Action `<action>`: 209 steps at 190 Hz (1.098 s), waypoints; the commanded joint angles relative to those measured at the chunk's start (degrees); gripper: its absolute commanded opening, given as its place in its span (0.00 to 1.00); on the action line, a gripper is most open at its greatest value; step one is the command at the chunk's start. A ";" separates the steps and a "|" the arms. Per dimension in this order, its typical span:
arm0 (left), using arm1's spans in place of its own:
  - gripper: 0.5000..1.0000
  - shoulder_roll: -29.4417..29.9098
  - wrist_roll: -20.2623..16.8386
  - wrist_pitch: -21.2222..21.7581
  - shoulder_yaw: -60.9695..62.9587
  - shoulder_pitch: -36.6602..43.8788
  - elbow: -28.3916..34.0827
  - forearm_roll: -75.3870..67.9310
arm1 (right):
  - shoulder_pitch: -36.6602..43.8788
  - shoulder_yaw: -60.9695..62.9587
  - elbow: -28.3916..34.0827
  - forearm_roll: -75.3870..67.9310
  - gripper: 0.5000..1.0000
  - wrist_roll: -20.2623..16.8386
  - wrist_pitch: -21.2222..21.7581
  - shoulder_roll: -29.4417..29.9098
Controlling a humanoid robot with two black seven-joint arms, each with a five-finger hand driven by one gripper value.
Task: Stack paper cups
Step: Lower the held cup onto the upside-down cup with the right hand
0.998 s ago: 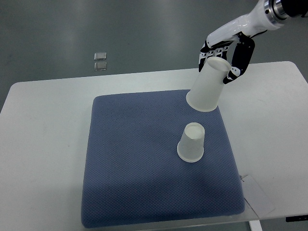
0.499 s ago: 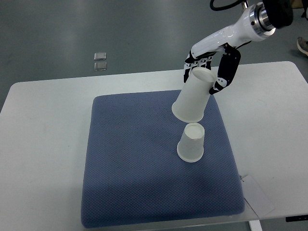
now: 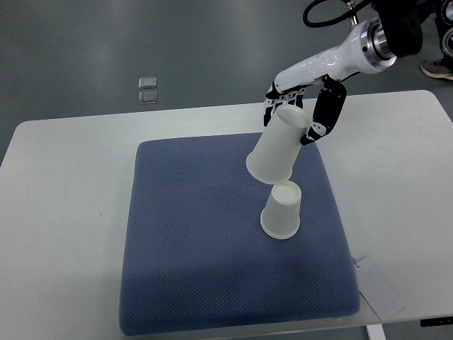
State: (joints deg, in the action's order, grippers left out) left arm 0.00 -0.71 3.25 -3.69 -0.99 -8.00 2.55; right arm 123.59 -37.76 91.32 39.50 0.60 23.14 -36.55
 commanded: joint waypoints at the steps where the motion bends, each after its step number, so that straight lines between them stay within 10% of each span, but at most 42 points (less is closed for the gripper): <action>1: 1.00 0.00 0.01 0.00 0.00 0.03 0.00 0.00 | 0.07 -1.00 0.70 2.16 0.38 -0.24 0.06 -0.19; 209: 1.00 0.00 0.01 0.00 0.00 0.03 0.00 0.00 | 2.71 -4.78 2.90 3.21 0.38 -4.29 -0.29 5.26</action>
State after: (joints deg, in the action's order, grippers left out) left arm 0.00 -0.70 3.25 -3.69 -1.00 -8.00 2.55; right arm 126.66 -42.53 94.22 42.72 -2.96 23.39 -31.65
